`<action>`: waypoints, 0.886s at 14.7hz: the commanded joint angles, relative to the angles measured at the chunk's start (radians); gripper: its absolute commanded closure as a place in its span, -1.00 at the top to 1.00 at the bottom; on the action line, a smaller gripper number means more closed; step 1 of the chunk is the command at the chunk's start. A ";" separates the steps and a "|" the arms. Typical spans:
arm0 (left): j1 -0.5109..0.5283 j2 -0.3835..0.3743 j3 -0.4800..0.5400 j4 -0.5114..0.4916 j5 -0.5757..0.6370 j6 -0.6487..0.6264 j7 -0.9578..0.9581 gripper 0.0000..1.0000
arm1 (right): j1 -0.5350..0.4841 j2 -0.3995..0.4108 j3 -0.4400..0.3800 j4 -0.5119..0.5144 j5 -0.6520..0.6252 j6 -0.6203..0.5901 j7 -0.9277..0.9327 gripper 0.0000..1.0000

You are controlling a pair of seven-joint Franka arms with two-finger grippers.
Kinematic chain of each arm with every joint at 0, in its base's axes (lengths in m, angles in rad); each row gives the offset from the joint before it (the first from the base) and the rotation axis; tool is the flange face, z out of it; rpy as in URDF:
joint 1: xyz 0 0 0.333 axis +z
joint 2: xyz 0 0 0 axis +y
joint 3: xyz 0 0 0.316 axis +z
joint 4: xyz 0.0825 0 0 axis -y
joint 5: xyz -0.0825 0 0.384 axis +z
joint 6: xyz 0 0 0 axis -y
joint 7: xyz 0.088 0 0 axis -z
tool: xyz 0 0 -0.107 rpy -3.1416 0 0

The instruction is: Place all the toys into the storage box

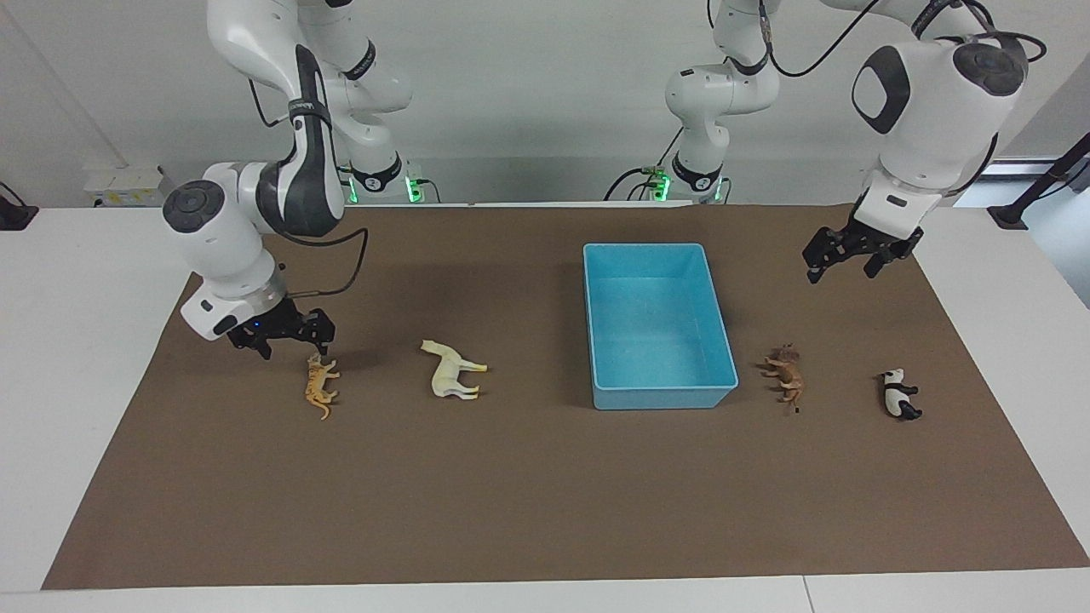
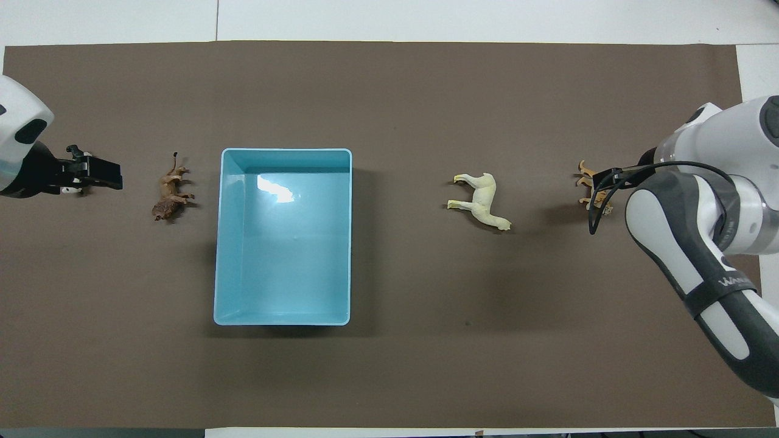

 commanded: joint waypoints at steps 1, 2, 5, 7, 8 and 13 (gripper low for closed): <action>0.025 0.028 -0.006 -0.159 -0.001 0.224 0.024 1.00 | -0.005 0.040 0.005 -0.024 -0.017 0.080 0.008 1.00; 0.027 0.065 -0.006 -0.169 -0.001 0.261 0.001 1.00 | -0.005 0.059 0.005 -0.024 -0.017 0.098 0.009 1.00; 0.027 0.132 -0.006 -0.183 -0.001 0.367 -0.010 1.00 | -0.003 0.082 0.005 -0.025 -0.017 0.106 0.006 1.00; 0.025 0.169 -0.006 -0.192 -0.001 0.424 -0.018 1.00 | -0.003 0.080 0.005 -0.036 -0.017 0.093 -0.012 1.00; 0.021 0.195 -0.006 -0.194 -0.001 0.444 -0.025 1.00 | -0.003 0.077 0.005 -0.048 -0.017 0.097 -0.048 1.00; 0.019 0.260 -0.006 -0.207 -0.001 0.481 -0.065 1.00 | -0.003 0.088 0.005 -0.076 -0.017 0.155 -0.057 1.00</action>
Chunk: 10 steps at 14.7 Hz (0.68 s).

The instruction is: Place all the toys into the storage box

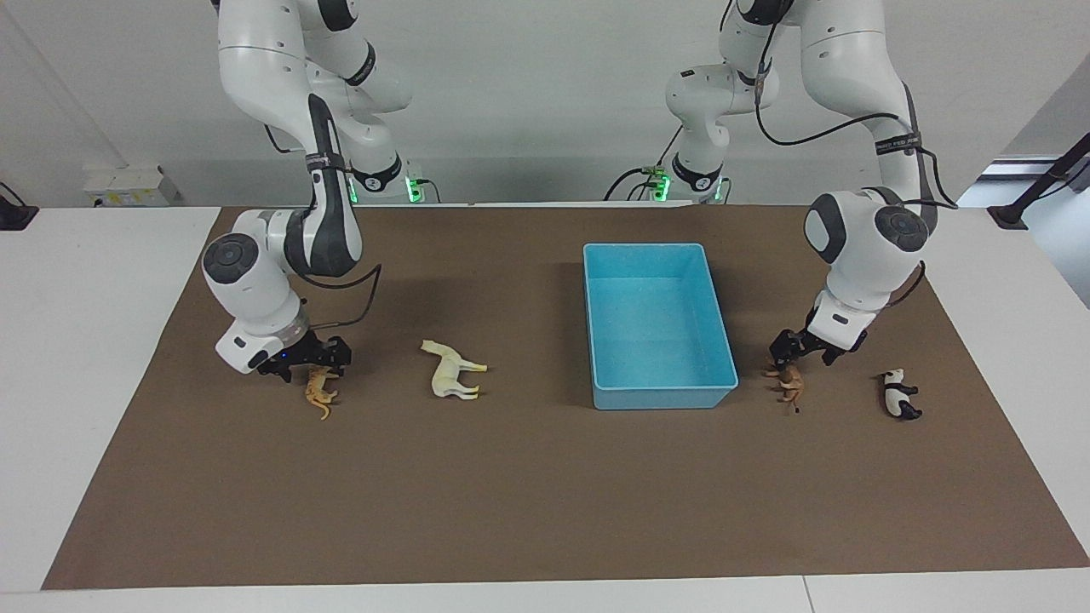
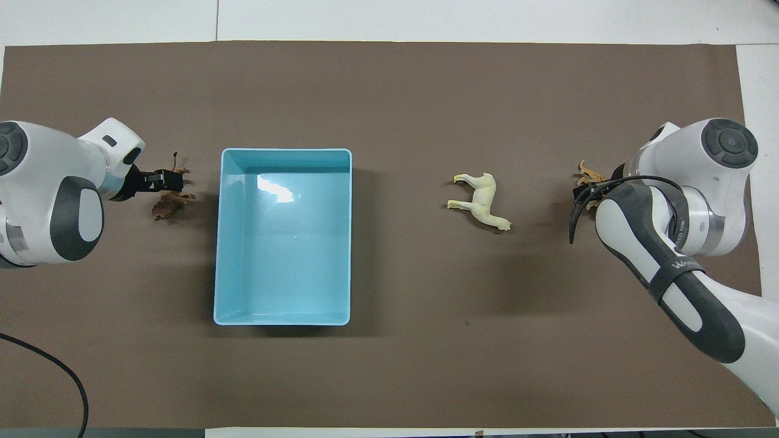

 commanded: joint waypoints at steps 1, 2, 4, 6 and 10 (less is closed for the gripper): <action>0.001 0.024 -0.005 -0.027 -0.001 0.061 -0.062 1.00 | -0.004 -0.005 0.005 -0.025 -0.014 0.048 -0.012 1.00; 0.000 0.023 -0.005 -0.029 -0.001 0.053 -0.065 0.79 | -0.004 -0.005 0.005 -0.025 -0.013 0.052 0.001 1.00; -0.001 0.023 -0.005 -0.029 -0.001 0.047 -0.065 -0.30 | -0.004 -0.002 0.005 -0.025 -0.013 0.074 0.024 1.00; 0.006 0.023 -0.005 -0.027 -0.001 0.030 -0.065 -1.00 | -0.004 0.003 0.005 -0.037 -0.013 0.083 0.053 1.00; -0.002 0.020 -0.007 0.165 -0.013 -0.240 -0.068 -1.00 | -0.004 0.006 0.005 -0.063 -0.013 0.120 0.061 1.00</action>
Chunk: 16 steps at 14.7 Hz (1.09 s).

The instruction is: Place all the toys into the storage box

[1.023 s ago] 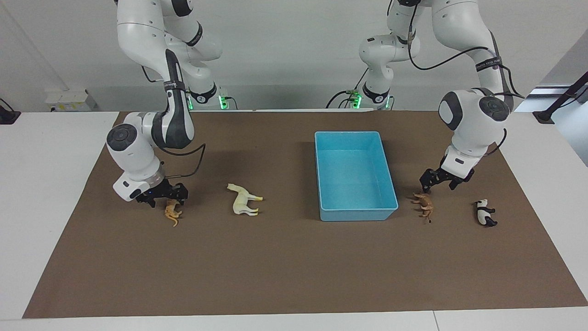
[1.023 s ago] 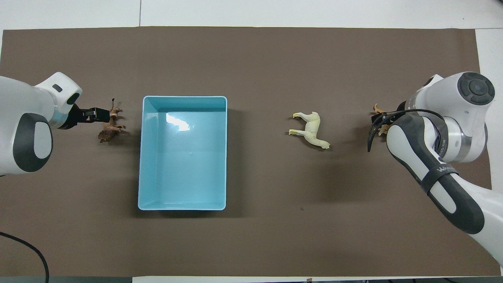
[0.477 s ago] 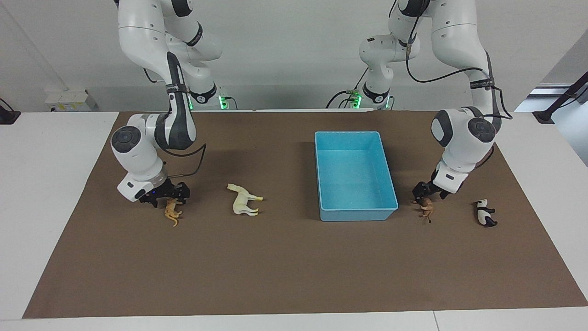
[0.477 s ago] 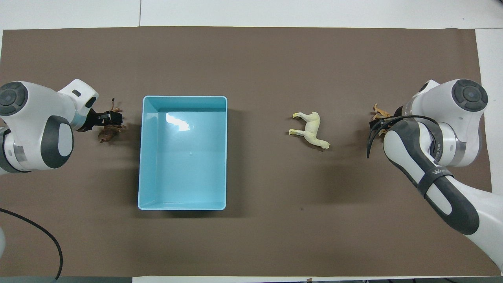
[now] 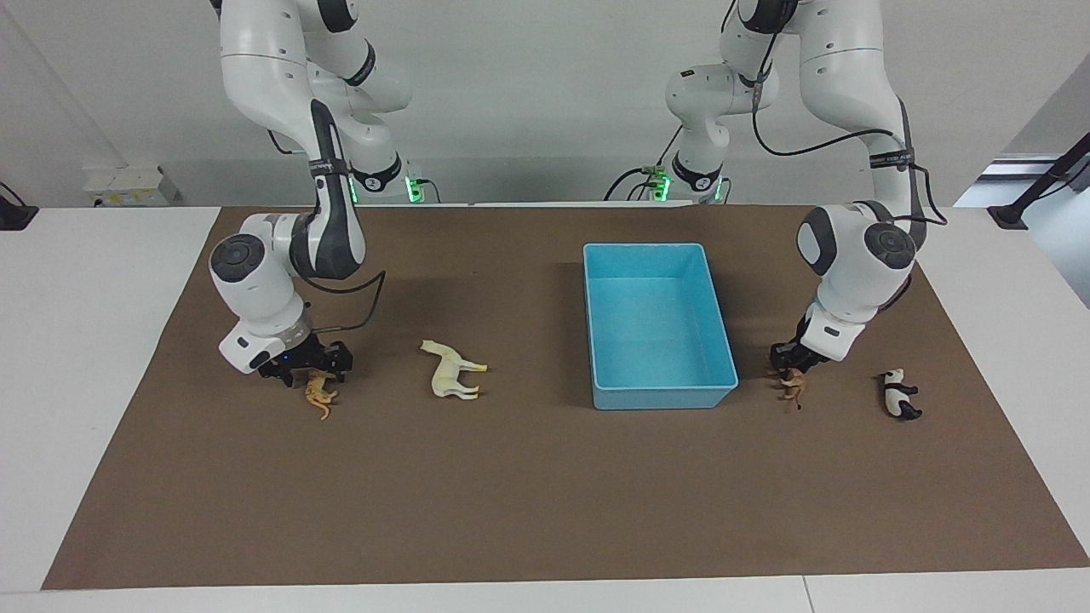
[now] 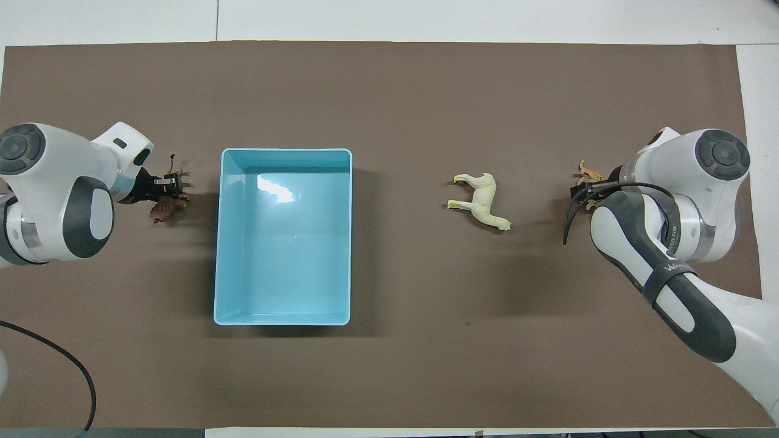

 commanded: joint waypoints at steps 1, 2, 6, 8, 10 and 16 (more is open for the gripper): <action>-0.004 -0.010 -0.004 0.232 -0.018 -0.309 -0.033 -1.00 | -0.006 -0.003 0.007 -0.024 -0.011 0.031 0.024 0.75; -0.008 -0.013 -0.009 0.294 -0.036 -0.389 -0.080 -1.00 | -0.006 -0.003 0.007 -0.022 -0.009 0.028 0.024 -0.13; -0.164 -0.053 -0.035 0.293 -0.050 -0.441 -0.353 -1.00 | -0.004 -0.003 0.007 -0.012 -0.003 0.021 0.096 -1.00; -0.252 -0.097 -0.036 0.186 -0.050 -0.408 -0.529 -1.00 | -0.004 -0.002 0.007 -0.007 -0.002 0.021 0.101 -1.00; -0.327 -0.151 -0.036 0.028 -0.050 -0.250 -0.597 -1.00 | -0.003 -0.005 0.007 0.014 -0.002 0.012 0.102 -1.00; -0.343 -0.202 -0.036 0.001 -0.026 -0.247 -0.556 1.00 | 0.048 -0.116 0.008 0.158 -0.002 -0.231 0.150 -1.00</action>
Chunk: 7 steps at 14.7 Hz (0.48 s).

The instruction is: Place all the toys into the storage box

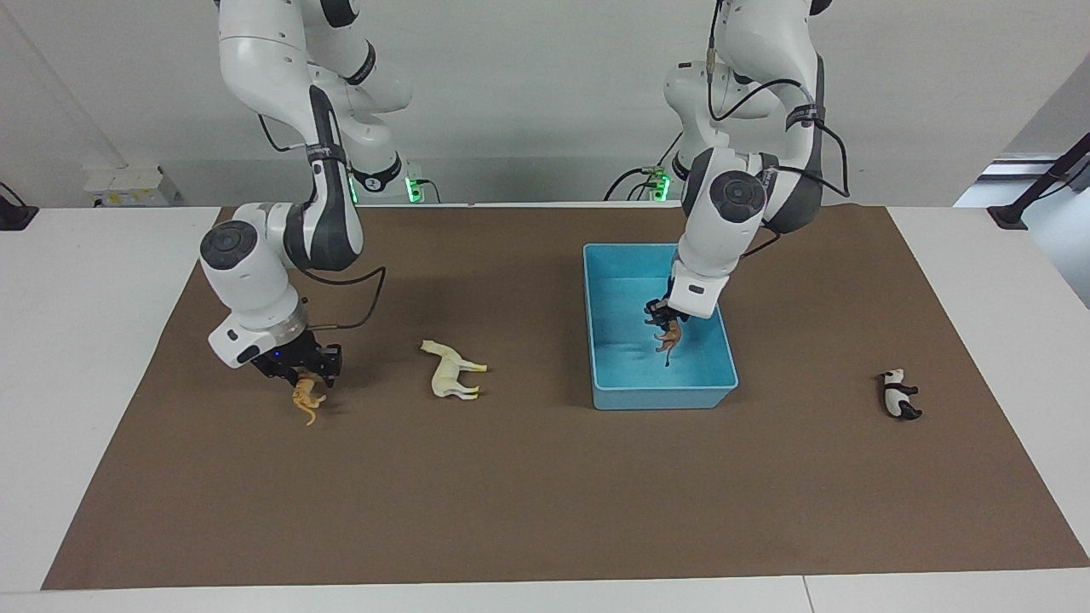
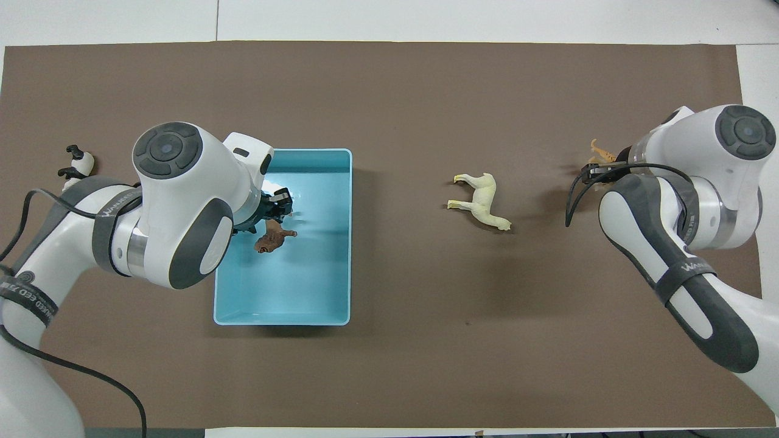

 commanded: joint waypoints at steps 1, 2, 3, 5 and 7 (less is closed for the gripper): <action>0.017 -0.060 0.012 0.009 0.036 -0.020 0.091 1.00 | 0.031 -0.079 0.008 0.082 -0.003 -0.166 0.086 -1.00; 0.051 -0.054 0.016 0.049 0.050 -0.061 0.194 1.00 | 0.059 -0.089 0.007 0.129 -0.003 -0.235 0.122 -1.00; 0.094 -0.040 0.016 0.086 0.050 -0.077 0.296 1.00 | 0.076 -0.092 0.007 0.182 -0.001 -0.299 0.154 -1.00; 0.196 -0.022 0.016 0.109 0.051 -0.042 0.496 1.00 | 0.145 -0.090 0.008 0.312 0.000 -0.437 0.267 -1.00; 0.313 -0.012 0.016 0.106 0.051 0.051 0.689 1.00 | 0.271 -0.086 0.008 0.429 0.007 -0.522 0.448 -1.00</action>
